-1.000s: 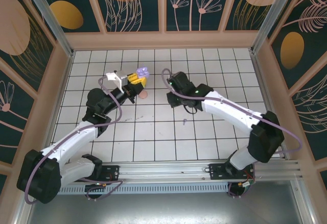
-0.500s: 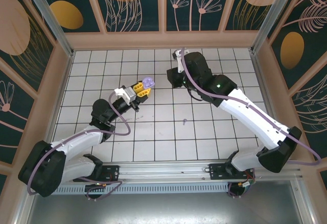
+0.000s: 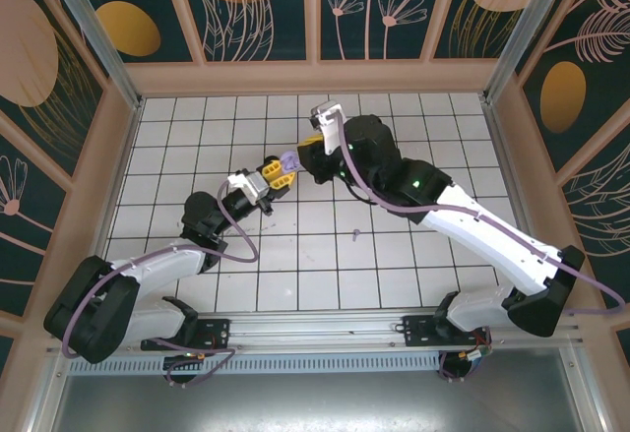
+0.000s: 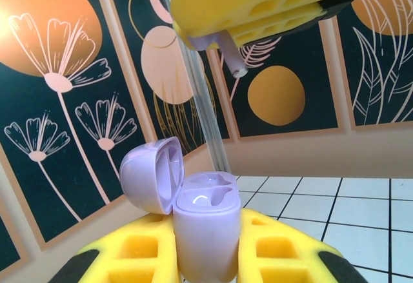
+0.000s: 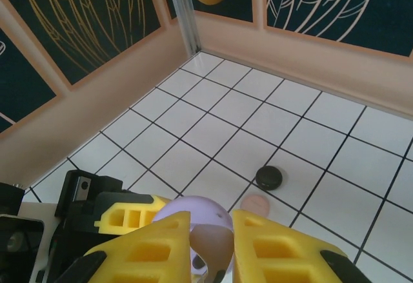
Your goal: Insert wireless bluetooth earbuds into charging case
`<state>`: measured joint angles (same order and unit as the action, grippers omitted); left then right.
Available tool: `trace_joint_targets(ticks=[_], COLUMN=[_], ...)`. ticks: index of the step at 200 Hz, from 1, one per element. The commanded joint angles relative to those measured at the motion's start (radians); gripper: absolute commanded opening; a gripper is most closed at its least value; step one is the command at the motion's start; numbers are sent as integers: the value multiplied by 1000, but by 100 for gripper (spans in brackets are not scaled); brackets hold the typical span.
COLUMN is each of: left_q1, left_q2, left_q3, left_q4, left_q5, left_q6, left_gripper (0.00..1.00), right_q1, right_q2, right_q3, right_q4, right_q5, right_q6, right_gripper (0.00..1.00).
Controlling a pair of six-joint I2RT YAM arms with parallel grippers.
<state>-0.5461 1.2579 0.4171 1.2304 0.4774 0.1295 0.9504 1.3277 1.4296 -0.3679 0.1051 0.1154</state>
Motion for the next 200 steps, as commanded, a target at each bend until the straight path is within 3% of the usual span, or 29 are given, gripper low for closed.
trace_joint_targets(ticks=[1,200], left_q1=[-6,-7], left_q2=[-1,-27], left_q3=[29,72], left_q4=[65,-17], left_q5=[25,46], left_q6=[-12,-50], left_gripper=[0,0], right_q1=[13,51], right_q2=[-21,46], right_q3=[-25,-58], right_q4=[81,84], right_q5=[12,55], right_q6=[-26,-17], right_gripper=[19,18])
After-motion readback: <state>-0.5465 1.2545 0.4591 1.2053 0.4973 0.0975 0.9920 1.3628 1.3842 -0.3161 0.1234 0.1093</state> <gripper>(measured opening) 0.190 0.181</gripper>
